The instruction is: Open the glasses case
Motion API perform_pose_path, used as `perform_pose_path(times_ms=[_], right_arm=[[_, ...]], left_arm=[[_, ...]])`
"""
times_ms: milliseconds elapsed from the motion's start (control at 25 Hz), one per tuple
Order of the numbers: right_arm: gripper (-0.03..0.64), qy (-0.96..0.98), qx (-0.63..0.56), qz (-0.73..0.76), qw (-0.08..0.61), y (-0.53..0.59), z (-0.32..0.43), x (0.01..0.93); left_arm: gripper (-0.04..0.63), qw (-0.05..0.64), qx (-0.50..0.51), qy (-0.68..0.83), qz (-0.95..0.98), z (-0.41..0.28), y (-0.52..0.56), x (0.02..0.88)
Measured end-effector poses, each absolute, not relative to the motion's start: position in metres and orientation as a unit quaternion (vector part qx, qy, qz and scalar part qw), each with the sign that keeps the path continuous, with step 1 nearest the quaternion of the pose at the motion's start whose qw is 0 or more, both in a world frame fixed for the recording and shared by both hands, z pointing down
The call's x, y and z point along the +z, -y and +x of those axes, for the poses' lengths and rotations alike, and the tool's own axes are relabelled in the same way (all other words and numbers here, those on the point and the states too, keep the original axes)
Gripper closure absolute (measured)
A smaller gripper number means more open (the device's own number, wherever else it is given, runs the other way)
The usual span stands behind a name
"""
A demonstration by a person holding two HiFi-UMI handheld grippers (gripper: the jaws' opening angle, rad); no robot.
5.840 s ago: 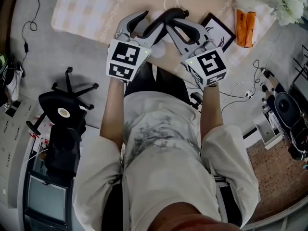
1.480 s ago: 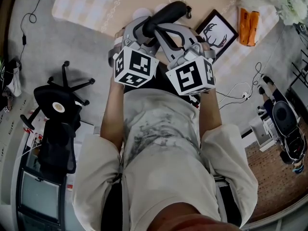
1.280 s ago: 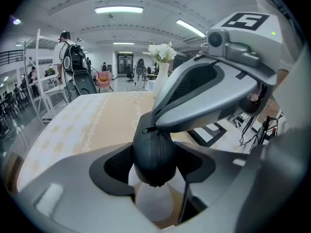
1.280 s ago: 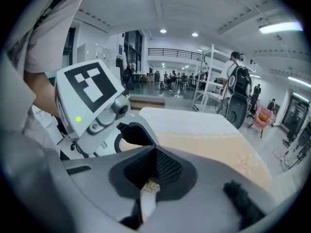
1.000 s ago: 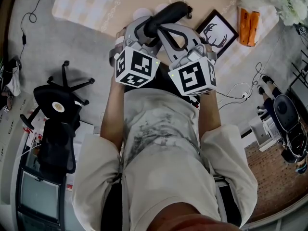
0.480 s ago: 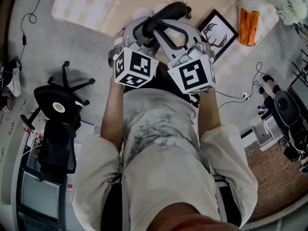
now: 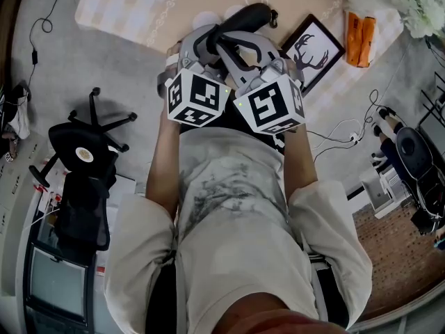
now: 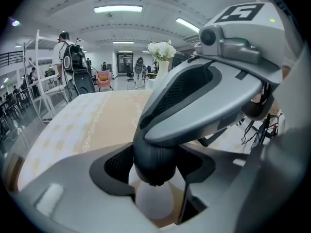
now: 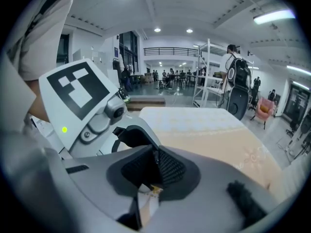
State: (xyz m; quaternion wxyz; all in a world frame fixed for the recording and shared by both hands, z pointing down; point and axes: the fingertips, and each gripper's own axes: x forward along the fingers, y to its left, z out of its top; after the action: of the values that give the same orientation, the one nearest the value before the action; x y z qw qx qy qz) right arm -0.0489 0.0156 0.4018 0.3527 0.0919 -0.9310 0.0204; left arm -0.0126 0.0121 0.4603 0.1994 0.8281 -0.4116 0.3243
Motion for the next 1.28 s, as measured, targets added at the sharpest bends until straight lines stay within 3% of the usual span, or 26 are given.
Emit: perform_pose_path(times_ms=[1280], right_arm=[[0.514,0.927,-0.008,0.129,0.352,-0.001,-0.036,0.403]], left_arm=[[0.328,0.205,0.314,0.418,0.828,-0.014,-0.014,0.464]])
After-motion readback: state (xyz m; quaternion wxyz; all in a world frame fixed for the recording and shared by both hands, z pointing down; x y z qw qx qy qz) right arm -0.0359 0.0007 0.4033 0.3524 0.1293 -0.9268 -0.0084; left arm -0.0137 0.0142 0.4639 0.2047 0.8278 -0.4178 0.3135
